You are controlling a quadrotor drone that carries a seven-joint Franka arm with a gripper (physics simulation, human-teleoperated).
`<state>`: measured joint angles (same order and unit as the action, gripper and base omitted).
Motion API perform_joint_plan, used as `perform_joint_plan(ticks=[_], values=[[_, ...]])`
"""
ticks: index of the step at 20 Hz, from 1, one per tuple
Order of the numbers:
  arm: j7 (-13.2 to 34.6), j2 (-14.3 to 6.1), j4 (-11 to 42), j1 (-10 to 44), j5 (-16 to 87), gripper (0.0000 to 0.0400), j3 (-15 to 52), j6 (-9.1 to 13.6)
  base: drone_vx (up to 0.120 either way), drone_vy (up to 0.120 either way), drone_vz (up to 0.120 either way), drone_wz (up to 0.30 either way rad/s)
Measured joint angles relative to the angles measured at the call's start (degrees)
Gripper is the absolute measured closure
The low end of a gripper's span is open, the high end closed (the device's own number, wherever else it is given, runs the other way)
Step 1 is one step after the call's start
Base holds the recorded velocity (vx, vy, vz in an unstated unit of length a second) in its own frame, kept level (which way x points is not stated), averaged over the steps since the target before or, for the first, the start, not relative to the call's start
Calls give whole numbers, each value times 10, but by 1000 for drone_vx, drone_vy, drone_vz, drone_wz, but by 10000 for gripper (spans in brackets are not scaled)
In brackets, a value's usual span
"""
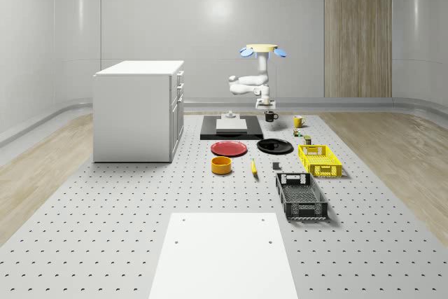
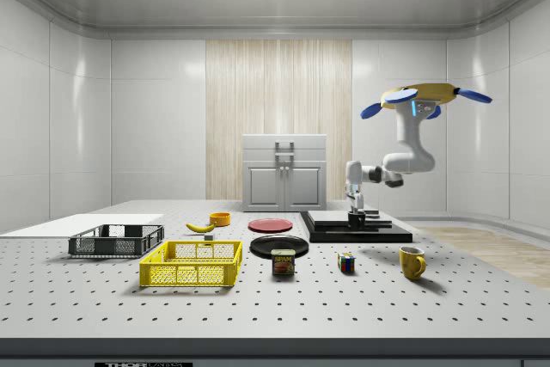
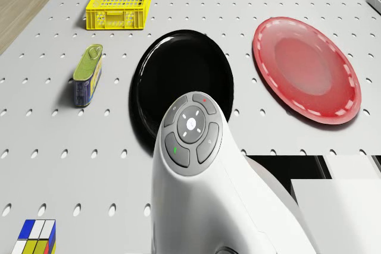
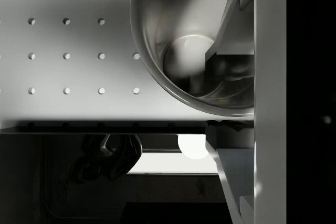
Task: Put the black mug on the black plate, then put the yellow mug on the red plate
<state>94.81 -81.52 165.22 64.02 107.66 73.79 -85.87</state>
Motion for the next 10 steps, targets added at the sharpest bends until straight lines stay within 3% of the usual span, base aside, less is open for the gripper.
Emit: perform_joint_plan(ticks=[10], values=[[2,-10,-1,3,-4,290,2,-9,120,0,0,0]])
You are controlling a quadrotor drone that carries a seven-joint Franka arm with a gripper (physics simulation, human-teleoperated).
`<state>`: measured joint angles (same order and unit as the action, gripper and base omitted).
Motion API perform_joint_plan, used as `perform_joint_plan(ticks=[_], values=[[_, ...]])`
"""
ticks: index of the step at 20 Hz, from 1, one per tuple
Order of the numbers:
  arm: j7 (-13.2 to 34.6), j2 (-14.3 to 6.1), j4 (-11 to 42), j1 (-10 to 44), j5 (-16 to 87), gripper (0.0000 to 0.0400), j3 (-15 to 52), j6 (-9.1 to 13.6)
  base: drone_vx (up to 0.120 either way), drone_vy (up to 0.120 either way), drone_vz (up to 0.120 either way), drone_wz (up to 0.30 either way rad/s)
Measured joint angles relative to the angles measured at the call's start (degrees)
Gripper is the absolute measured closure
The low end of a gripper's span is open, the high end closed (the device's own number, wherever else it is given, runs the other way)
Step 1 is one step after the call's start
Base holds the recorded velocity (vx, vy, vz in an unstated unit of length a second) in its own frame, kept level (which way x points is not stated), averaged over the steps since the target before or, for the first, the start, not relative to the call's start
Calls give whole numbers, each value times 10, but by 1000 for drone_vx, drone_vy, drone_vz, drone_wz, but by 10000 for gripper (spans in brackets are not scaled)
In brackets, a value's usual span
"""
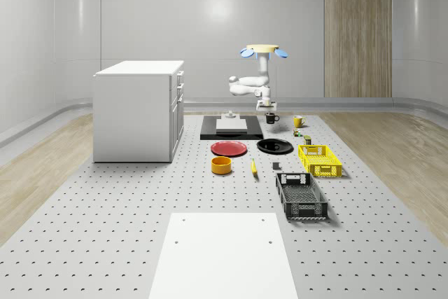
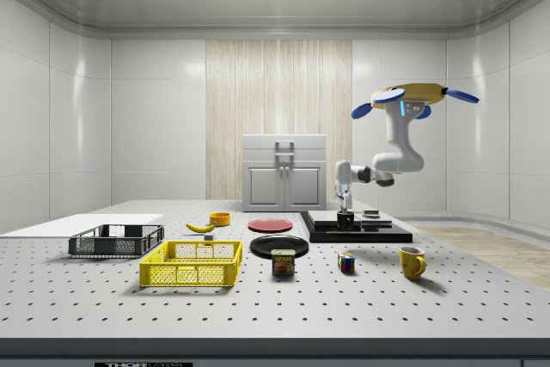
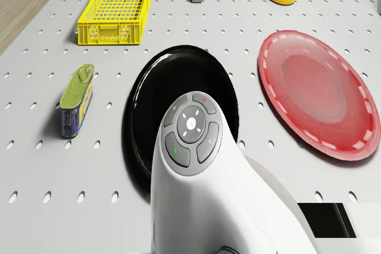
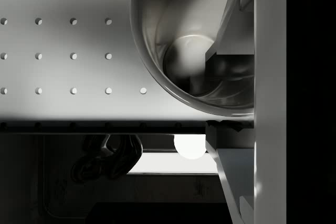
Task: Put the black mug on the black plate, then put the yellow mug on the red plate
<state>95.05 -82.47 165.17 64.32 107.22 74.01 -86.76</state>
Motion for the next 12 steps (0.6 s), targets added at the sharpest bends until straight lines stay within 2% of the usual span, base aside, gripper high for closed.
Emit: perform_joint_plan(ticks=[12], values=[[2,-10,-1,3,-4,290,2,-9,120,0,0,0]])
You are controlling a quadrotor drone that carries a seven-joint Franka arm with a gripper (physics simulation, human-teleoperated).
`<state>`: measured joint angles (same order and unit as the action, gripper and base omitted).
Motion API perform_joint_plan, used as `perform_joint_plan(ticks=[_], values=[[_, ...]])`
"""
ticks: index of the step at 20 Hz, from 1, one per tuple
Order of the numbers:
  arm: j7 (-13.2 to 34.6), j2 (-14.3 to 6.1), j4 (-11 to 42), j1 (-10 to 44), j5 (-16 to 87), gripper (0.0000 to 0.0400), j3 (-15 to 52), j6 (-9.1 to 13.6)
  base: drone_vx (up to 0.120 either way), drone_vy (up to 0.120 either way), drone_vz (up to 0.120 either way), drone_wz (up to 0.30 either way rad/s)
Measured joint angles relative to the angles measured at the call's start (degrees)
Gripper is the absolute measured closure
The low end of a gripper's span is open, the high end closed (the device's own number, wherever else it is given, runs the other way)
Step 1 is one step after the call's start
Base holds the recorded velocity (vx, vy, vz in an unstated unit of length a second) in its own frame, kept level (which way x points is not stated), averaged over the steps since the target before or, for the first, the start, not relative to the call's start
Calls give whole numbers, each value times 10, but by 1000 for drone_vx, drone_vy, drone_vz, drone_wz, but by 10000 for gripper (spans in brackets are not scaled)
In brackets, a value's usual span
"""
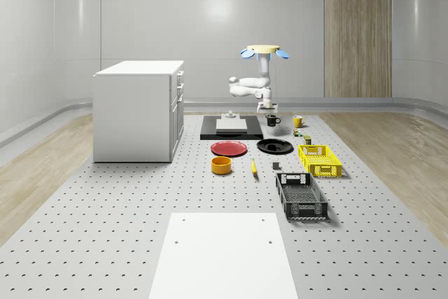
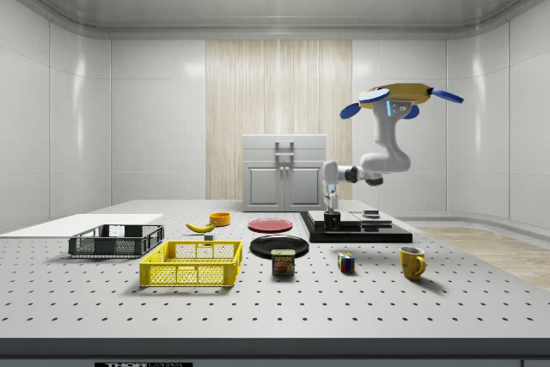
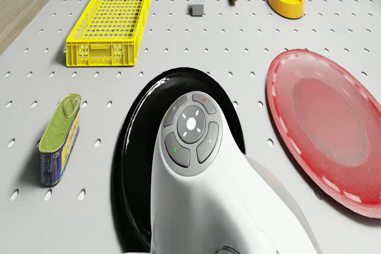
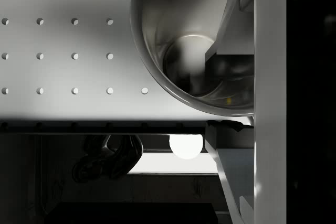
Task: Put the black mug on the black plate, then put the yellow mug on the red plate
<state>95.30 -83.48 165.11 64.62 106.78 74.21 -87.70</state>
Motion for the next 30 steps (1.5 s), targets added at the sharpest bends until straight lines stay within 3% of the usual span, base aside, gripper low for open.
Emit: perform_joint_plan(ticks=[30], values=[[5,-19,-1,6,-8,290,4,-18,120,0,0,0]])
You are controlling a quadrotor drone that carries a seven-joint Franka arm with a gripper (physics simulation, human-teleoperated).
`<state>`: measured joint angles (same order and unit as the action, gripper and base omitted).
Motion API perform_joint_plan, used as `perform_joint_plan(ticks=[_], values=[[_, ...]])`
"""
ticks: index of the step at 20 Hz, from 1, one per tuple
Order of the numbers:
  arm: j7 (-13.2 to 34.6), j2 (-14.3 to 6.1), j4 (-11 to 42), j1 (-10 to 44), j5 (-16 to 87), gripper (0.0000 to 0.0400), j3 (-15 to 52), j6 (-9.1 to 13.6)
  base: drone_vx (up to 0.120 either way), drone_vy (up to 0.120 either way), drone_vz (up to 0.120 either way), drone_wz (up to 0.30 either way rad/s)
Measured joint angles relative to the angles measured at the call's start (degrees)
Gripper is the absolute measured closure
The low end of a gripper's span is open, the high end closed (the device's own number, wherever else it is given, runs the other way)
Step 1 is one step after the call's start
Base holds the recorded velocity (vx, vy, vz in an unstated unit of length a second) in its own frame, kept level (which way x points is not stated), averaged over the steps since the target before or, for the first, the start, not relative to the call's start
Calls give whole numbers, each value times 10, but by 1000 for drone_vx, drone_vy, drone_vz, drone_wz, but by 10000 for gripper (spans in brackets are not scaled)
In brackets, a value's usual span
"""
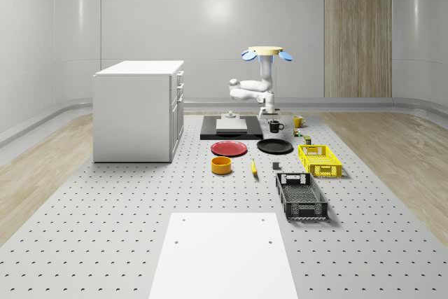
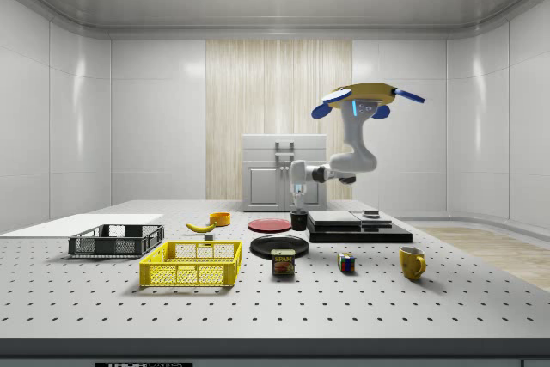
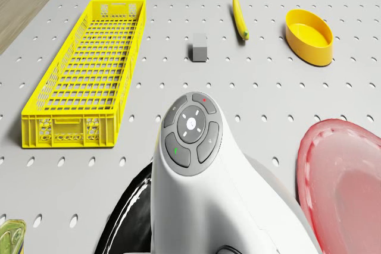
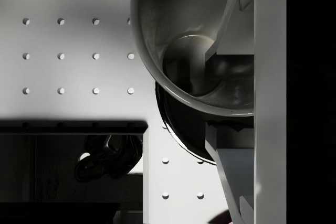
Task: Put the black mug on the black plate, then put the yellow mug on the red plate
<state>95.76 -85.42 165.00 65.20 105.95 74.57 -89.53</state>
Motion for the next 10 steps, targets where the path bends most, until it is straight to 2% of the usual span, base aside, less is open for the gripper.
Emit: perform_joint_plan(ticks=[6,9,10], values=[[1,-3,0,1,-1,290,1,-3,120,-7,0,0],[1,-4,0,1,-2,290,1,-4,120,-120,0,0],[1,-5,0,1,-2,290,1,-5,120,-40,0,0]])
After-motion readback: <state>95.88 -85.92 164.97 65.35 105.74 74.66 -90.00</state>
